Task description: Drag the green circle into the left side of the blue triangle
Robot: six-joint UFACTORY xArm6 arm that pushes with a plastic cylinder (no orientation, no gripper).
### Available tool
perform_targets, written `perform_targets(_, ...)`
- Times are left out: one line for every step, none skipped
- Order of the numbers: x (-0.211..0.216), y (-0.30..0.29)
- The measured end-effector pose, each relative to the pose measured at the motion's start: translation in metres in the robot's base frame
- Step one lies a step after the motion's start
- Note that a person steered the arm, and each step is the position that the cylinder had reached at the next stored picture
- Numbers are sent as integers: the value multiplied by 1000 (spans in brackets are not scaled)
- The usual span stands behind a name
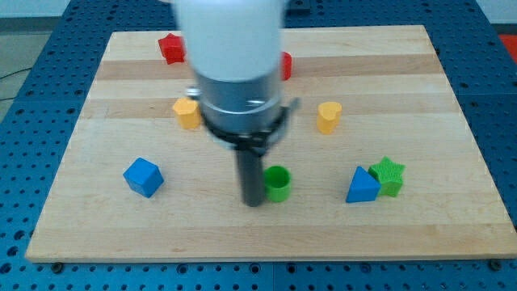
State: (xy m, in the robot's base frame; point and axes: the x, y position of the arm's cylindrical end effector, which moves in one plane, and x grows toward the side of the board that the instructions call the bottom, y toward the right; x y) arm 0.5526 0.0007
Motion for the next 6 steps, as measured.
perform_targets(20,63)
perform_targets(33,-12)
perform_targets(8,-39)
perform_targets(-15,-33)
perform_targets(-24,-42)
perform_targets(-26,-11)
